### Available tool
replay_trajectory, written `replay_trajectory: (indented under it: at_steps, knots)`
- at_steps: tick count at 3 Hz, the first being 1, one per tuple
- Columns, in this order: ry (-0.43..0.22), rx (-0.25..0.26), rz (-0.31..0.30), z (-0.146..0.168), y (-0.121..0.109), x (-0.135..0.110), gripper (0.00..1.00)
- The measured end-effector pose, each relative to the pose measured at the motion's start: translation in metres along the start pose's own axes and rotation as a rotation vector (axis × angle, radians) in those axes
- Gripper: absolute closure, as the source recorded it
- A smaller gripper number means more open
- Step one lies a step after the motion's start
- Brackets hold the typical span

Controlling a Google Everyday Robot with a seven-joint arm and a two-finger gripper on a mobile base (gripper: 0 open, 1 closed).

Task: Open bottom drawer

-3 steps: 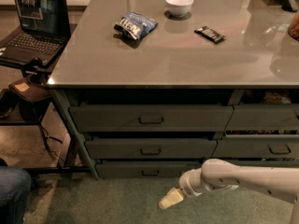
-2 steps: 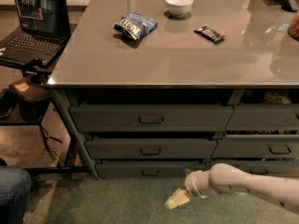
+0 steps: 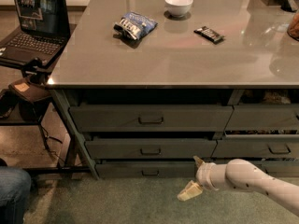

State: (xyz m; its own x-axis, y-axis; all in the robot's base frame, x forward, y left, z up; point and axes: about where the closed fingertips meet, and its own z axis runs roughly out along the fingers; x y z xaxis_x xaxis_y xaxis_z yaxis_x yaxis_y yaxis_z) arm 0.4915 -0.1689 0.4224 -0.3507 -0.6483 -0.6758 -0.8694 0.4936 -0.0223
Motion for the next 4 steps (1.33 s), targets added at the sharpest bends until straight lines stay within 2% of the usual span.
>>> replay_trajectory:
  at_steps: [1, 2, 3, 4]
  knots:
    - [-0.023, 0.015, 0.015, 0.011, 0.002, 0.002, 0.00]
    - [-0.011, -0.006, 0.034, 0.058, 0.039, 0.029, 0.00]
    - [0.052, 0.023, 0.048, 0.098, 0.049, 0.059, 0.00]
    - [0.058, 0.069, 0.014, 0.110, 0.032, 0.054, 0.00]
